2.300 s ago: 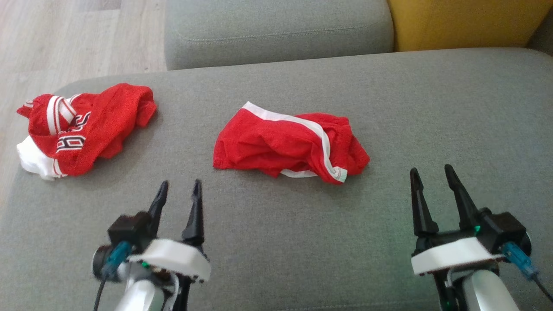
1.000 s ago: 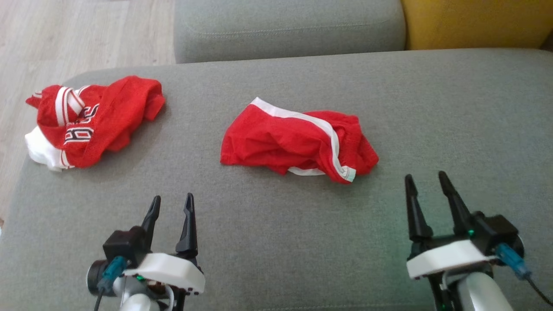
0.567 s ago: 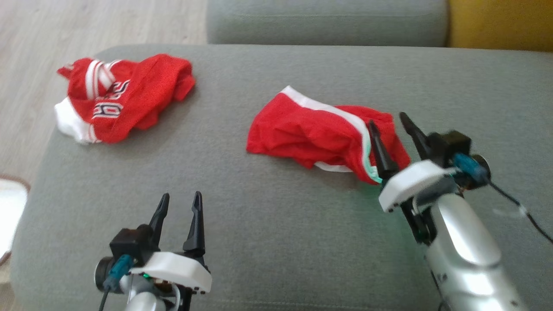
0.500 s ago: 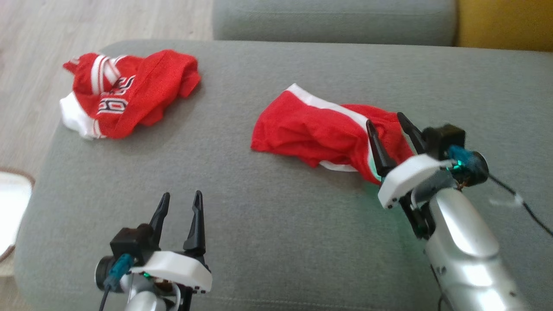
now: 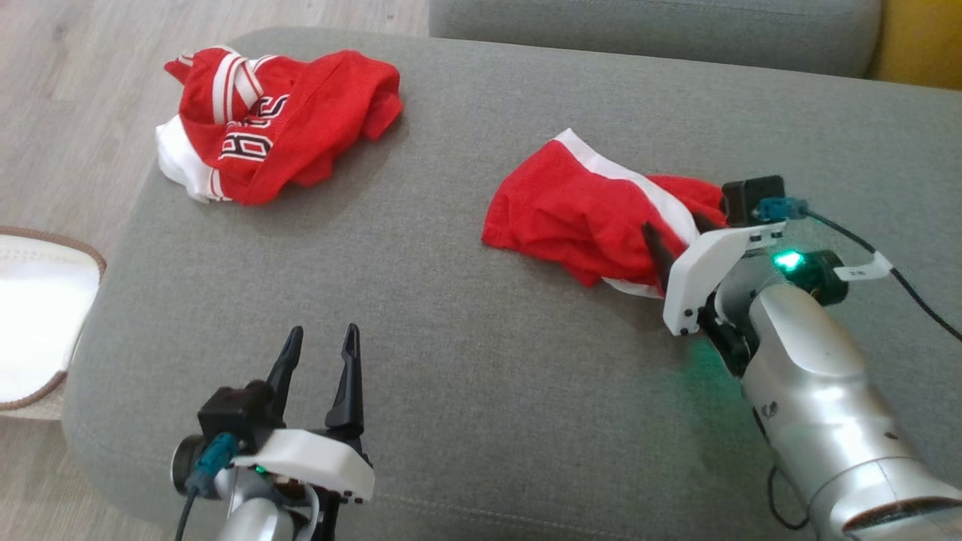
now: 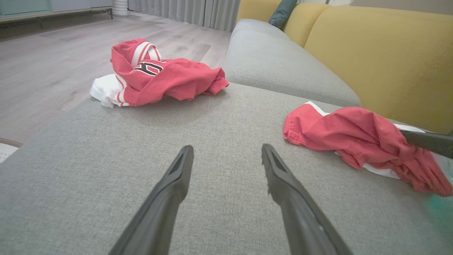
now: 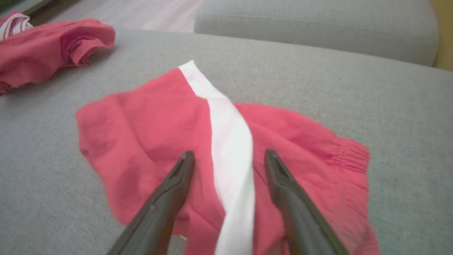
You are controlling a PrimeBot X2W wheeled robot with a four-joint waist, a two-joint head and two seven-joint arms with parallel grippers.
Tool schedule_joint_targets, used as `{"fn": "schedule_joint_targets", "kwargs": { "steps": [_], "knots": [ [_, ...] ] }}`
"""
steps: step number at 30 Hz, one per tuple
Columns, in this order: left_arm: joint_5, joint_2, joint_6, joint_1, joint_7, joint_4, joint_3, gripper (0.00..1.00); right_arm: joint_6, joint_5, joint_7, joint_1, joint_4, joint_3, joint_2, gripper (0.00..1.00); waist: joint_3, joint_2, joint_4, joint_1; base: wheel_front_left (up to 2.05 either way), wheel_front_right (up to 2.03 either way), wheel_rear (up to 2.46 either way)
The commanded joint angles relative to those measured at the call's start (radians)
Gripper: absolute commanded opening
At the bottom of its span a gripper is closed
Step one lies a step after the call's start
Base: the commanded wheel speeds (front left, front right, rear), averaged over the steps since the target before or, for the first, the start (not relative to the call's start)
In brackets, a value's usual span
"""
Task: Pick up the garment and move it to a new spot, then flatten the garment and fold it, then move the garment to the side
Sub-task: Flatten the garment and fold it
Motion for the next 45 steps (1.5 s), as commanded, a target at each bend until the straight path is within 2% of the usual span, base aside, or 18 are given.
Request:
{"fn": "schedule_joint_targets", "kwargs": {
  "steps": [1, 3, 4, 7, 8, 9, 10, 14, 19, 25, 32, 35, 38, 42, 44, 45],
  "knots": [
    [0.012, -0.003, -0.001, -0.046, -0.012, -0.028, 0.025, 1.0, 0.008, 0.013, 0.004, -0.043, -0.012, 0.027, 0.006, 1.0, 0.001, 0.0, 0.003, -0.0001, 0.0, 0.0, 0.0],
    [0.012, -0.003, -0.001, -0.044, -0.012, -0.028, 0.027, 1.0, 0.008, 0.033, 0.006, -0.052, 0.007, 0.047, 0.006, 1.0, 0.001, 0.0, 0.004, -0.0001, 0.0, 0.0, 0.0],
    [0.013, -0.004, -0.001, -0.044, -0.012, -0.028, 0.029, 1.0, 0.008, 0.043, 0.003, -0.054, 0.012, 0.06, 0.006, 0.9, 0.001, 0.0, 0.003, -0.0001, 0.0, 0.0, 0.0],
    [0.014, -0.004, 0.0, -0.043, -0.012, -0.028, 0.035, 1.0, 0.008, 0.082, -0.033, -0.054, -0.002, 0.117, 0.006, 0.35, 0.0, 0.0, -0.002, -0.0001, 0.0, 0.0, 0.0],
    [0.014, -0.004, 0.0, -0.043, -0.012, -0.028, 0.035, 1.0, 0.008, 0.082, -0.033, -0.054, -0.002, 0.117, 0.006, 0.35, 0.0, 0.0, -0.002, -0.0001, 0.0, 0.0, 0.0],
    [0.015, -0.004, 0.0, -0.042, -0.012, -0.027, 0.037, 1.0, 0.008, 0.086, -0.054, -0.055, -0.009, 0.136, 0.006, 0.03, 0.0, 0.0, -0.005, -0.0001, 0.0, 0.0, 0.0],
    [0.015, -0.004, 0.0, -0.042, -0.012, -0.027, 0.038, 1.0, 0.008, 0.087, -0.075, -0.058, -0.015, 0.155, 0.006, 0.0, -0.001, 0.0, -0.008, -0.0001, 0.0, 0.0, 0.0],
    [0.019, -0.004, -0.001, -0.04, -0.012, -0.026, 0.041, 1.0, 0.008, 0.044, -0.201, -0.069, -0.053, 0.269, 0.002, 0.0, -0.009, 0.0, -0.027, -0.0001, 0.0, 0.0, 0.0],
    [0.021, -0.005, 0.0, -0.034, -0.012, -0.027, 0.048, 1.0, 0.008, -0.001, -0.28, -0.041, -0.108, 0.43, 0.003, 0.0, -0.019, 0.0, -0.047, -0.0001, 0.0, 0.0, 0.0],
    [0.025, -0.005, 0.001, -0.029, -0.012, -0.03, 0.056, 1.0, 0.008, -0.028, -0.312, 0.036, -0.204, 0.667, -0.016, 0.0, -0.026, 0.0, -0.076, -0.0001, 0.0, 0.0, 0.0],
    [0.03, -0.005, -0.002, -0.029, -0.012, -0.031, 0.067, 1.0, 0.008, 0.007, -0.281, 0.118, -0.318, 0.898, -0.086, 0.0, -0.026, 0.0, -0.109, -0.0001, 0.0, 0.0, 0.0],
    [0.032, -0.005, -0.003, -0.032, -0.012, -0.031, 0.07, 1.0, 0.008, 0.02, -0.26, 0.132, -0.353, 0.97, -0.122, 0.0, -0.022, 0.0, -0.123, -0.0001, 0.0, 0.0, 0.0],
    [0.035, -0.005, -0.005, -0.036, -0.012, -0.031, 0.074, 1.0, 0.008, 0.016, -0.259, 0.128, -0.375, 0.99, -0.147, 0.0, -0.016, 0.0, -0.136, -0.0001, 0.0, 0.0, 0.0],
    [0.038, -0.005, -0.006, -0.038, -0.012, -0.031, 0.078, 1.0, 0.008, -0.065, -0.279, 0.113, -0.386, 0.996, -0.153, 0.0, -0.006, 0.0, -0.152, -0.0001, 0.0, 0.0, 0.0],
    [0.04, -0.005, -0.008, -0.041, -0.012, -0.029, 0.078, 1.0, 0.008, -0.125, -0.293, 0.111, -0.382, 0.989, -0.14, 0.18, -0.001, 0.0, -0.159, -0.0001, 0.0, 0.0, 0.0],
    [0.04, -0.005, -0.009, -0.043, -0.012, -0.029, 0.078, 1.0, 0.008, -0.149, -0.3, 0.115, -0.378, 0.978, -0.129, 0.42, 0.001, 0.0, -0.162, -0.0001, 0.0, 0.0, 0.0]
  ]
}}
